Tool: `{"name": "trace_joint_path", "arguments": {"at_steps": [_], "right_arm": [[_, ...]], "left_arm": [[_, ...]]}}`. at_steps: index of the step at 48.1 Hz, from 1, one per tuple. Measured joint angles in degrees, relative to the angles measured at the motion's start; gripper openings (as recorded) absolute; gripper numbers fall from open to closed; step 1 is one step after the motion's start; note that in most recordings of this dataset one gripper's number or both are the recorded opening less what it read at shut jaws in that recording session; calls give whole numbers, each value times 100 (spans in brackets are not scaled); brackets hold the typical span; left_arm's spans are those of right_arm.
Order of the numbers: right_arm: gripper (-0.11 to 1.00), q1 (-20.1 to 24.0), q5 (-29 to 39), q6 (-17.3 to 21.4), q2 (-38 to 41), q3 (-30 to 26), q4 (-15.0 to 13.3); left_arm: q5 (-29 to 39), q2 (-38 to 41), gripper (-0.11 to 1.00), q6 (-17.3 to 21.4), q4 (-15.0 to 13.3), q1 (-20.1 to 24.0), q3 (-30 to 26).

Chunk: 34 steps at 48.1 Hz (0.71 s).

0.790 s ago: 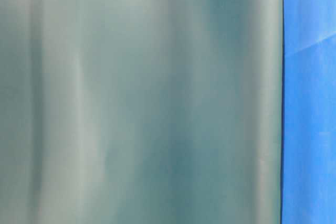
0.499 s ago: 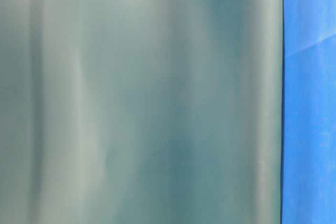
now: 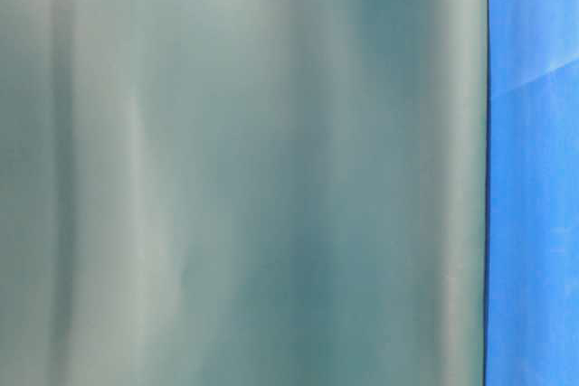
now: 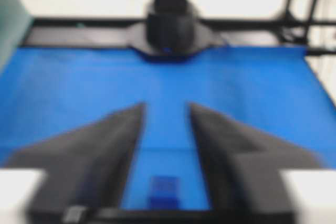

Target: Handover the blue block to the right arm after grasping it with the left arm, then place it in the designated position.

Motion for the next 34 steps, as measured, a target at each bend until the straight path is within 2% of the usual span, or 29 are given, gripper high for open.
{"name": "trace_joint_path", "arguments": {"at_steps": [4, 8, 18, 23, 34], "right_arm": [[76, 0, 9, 0, 0, -26, 18], [94, 0, 18, 0, -9, -35, 35], [96, 0, 9, 0, -9, -44, 97], [96, 0, 18, 0, -9, -44, 105], [96, 0, 9, 0, 53, -44, 114]], "left_arm": [[-9, 0, 77, 0, 9, 9, -9], [0, 0, 91, 18, 0, 0, -9], [-44, 18, 92, 0, 0, 0, 0], [-272, 158, 92, -9, 0, 0, -9], [-773, 1002, 92, 0, 0, 26, -290]]}}
